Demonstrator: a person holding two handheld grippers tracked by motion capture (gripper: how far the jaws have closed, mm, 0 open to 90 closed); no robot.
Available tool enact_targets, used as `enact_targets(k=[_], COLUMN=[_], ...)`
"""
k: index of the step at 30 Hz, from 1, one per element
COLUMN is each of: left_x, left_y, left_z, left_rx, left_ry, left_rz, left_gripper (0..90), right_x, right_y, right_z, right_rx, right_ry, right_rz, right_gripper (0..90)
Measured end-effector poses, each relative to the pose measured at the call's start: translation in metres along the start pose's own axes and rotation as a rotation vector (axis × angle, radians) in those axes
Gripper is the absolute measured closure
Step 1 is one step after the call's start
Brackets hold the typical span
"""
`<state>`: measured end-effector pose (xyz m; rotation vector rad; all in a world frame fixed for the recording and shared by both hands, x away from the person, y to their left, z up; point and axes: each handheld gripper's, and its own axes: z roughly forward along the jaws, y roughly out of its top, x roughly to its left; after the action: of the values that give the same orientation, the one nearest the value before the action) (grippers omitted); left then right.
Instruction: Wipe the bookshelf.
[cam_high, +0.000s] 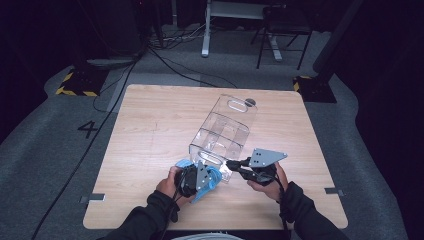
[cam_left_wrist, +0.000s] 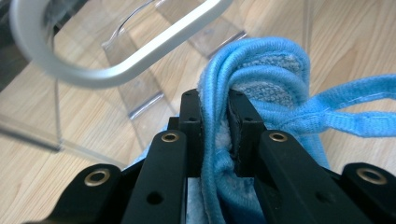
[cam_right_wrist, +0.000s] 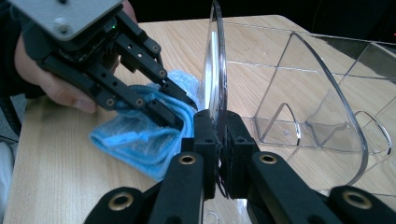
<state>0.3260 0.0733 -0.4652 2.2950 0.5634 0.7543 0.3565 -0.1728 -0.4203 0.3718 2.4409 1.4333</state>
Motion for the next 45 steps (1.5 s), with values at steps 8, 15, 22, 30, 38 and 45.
enact_targets(k=[8,15,22,30,38,45], left_x=[0.046,0.064,0.052,0.021,-0.019,-0.024], left_y=[-0.015,-0.013,0.007,0.027,0.027,0.016], left_z=[-0.02,-0.044,-0.052,-0.047,-0.01,0.011], left_rx=[-0.012,-0.147,-0.253,-0.284,-0.186,-0.087], left_ry=[0.108,0.184,0.165,0.085,-0.021,-0.068], left_rz=[-0.136,-0.234,-0.229,-0.128,-0.019,0.012], left_gripper=[78.0,78.1,78.4,78.3,78.2,78.2], right_x=[0.0,0.001,0.001,0.0,0.001,0.001], right_y=[0.0,0.0,0.0,-0.001,-0.001,-0.001], right_z=[0.0,0.0,0.0,0.0,0.0,-0.001], right_rx=[0.0,-0.001,0.0,-0.001,-0.002,0.0], right_ry=[-0.005,-0.008,-0.013,-0.018,-0.023,-0.023], right_rz=[0.001,0.004,0.006,0.01,0.008,0.007], right_gripper=[86.2,86.2,86.1,86.1,86.1,86.1])
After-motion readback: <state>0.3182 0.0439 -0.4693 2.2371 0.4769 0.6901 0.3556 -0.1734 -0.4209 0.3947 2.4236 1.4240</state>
